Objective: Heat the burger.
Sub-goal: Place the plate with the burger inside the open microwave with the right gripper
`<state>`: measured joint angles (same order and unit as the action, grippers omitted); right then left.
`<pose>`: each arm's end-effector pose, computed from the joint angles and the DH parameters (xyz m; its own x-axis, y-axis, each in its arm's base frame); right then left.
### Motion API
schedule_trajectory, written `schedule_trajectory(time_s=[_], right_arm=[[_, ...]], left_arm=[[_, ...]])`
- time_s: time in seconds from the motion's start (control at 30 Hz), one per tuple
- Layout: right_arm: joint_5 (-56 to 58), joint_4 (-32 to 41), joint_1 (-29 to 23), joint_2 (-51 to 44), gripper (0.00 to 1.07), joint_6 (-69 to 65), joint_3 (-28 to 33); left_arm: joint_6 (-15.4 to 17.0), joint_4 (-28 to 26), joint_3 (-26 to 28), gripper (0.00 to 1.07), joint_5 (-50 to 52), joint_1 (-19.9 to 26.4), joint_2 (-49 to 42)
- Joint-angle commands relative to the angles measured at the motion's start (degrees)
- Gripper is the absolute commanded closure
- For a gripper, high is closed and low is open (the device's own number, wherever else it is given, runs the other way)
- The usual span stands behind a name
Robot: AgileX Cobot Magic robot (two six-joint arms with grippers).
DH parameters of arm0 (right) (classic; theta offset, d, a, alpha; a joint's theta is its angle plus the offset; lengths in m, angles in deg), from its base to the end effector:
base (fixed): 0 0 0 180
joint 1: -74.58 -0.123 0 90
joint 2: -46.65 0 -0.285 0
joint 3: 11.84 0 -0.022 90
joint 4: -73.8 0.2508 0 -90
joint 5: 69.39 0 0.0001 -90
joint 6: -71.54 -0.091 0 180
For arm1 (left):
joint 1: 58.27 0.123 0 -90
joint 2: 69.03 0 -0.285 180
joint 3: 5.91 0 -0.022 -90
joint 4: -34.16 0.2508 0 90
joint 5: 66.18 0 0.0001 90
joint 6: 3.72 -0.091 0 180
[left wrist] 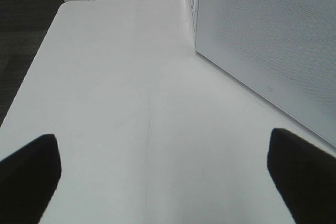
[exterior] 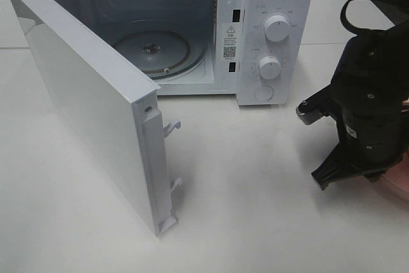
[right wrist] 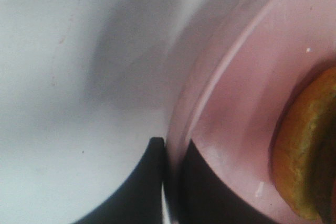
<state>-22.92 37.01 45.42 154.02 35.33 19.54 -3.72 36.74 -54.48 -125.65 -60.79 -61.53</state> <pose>0.2537 0.0963 0.1390 -0.9296 -0.3581 -0.0869 -0.2903 0.8570 -0.4258 -0.0046 0.0037 0.2792 -0.4300 0.0418 -0.9019 0.0188 0.9991 0.0373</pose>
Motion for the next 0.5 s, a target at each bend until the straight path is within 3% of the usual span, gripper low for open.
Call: schedule_trajectory(time_s=[0.03,0.5], right_arm=[[3.50,-2.41,-0.86,-1.32,1.07,-0.46,0.63],[8.25,-2.41,-11.34,-10.03,1.07,0.06,5.44]], left_arm=[[0.00,-0.06,-0.11,0.07,0.29,-0.23,-1.32],[0.00,-0.06,-0.11,0.07,0.29,-0.23,-1.32]])
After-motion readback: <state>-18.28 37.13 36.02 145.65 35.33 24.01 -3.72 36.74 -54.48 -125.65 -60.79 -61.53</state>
